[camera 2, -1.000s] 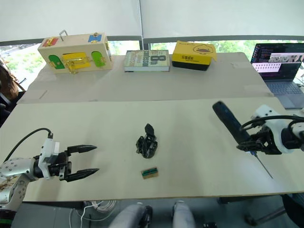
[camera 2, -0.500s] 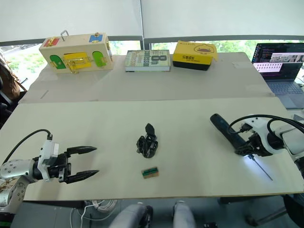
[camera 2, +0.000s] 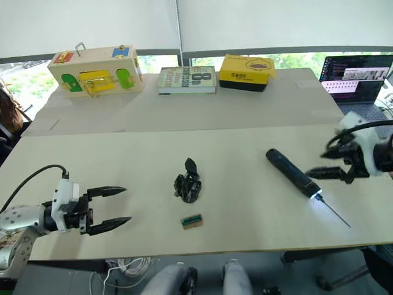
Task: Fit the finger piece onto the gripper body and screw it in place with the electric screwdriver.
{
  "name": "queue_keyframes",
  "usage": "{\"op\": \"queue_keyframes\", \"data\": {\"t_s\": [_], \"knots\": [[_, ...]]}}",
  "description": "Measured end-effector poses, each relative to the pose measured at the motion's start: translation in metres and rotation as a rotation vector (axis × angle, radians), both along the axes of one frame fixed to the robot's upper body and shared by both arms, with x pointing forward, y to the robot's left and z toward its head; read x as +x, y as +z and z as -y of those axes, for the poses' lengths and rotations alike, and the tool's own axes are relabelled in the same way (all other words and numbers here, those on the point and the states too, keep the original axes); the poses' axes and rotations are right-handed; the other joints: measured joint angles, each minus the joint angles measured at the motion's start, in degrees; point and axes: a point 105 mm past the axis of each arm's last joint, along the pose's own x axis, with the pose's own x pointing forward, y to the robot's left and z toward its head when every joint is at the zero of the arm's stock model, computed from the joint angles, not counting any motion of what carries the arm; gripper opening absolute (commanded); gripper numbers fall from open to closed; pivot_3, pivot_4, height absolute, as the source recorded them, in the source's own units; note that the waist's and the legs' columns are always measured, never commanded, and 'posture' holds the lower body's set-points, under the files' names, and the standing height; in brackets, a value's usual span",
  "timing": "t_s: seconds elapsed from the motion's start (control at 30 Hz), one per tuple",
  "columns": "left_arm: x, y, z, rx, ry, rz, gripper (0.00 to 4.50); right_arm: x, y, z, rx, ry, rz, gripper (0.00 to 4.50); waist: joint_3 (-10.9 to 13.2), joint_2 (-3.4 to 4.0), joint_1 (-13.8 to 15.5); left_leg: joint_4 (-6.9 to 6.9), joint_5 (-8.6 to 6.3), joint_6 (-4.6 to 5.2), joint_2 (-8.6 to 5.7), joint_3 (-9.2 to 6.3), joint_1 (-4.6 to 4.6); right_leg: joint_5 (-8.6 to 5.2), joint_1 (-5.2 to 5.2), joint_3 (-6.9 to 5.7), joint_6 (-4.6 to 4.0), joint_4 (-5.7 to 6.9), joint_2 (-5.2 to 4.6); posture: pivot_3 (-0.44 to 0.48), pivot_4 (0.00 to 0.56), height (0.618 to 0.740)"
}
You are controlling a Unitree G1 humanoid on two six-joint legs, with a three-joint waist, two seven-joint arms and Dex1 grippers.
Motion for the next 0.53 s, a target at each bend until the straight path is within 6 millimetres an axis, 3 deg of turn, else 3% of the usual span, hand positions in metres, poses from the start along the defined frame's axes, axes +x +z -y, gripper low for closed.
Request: {"op": "queue_keyframes", "data": {"t_s": [0.13,0.27,0.37,0.53], "knots": [[-0.001,0.000,-0.031,0.078,0.115,0.022,4.50,-0.016,-0.001,-0.042,0.142,0.240,0.108,4.47,0.0,-0.17,0.1,-0.01,0.00,-0.01,0.05,0.08,0.20,0.00,0.18,0.15,0.00,0.01,-0.02,0.000,0.150,0.740],[-0.002,-0.007,-0.050,0.128,0.196,0.030,4.50,-0.040,-0.031,-0.085,0.169,0.536,0.233,4.47,0.0,-0.21,0.5,0.00,-0.01,-0.02,0.03,0.18,0.35,-0.02,0.35,0.16,0.11,0.00,0.01,0.000,0.150,0.740],[-0.007,-0.019,-0.064,0.170,0.259,0.030,4.50,-0.042,-0.043,-0.097,0.175,0.617,0.368,4.47,0.0,-0.28,0.6,0.01,-0.03,0.01,-0.03,0.25,0.49,0.04,0.35,0.22,0.10,-0.04,0.02,0.000,0.150,0.740],[-0.009,-0.023,-0.069,0.182,0.302,0.071,4.50,-0.036,-0.052,-0.086,0.132,0.615,0.426,4.47,0.0,-0.53,0.9,0.01,-0.05,0.01,-0.05,0.26,0.61,0.06,0.34,0.22,0.10,-0.05,-0.03,0.000,0.150,0.740]]}}
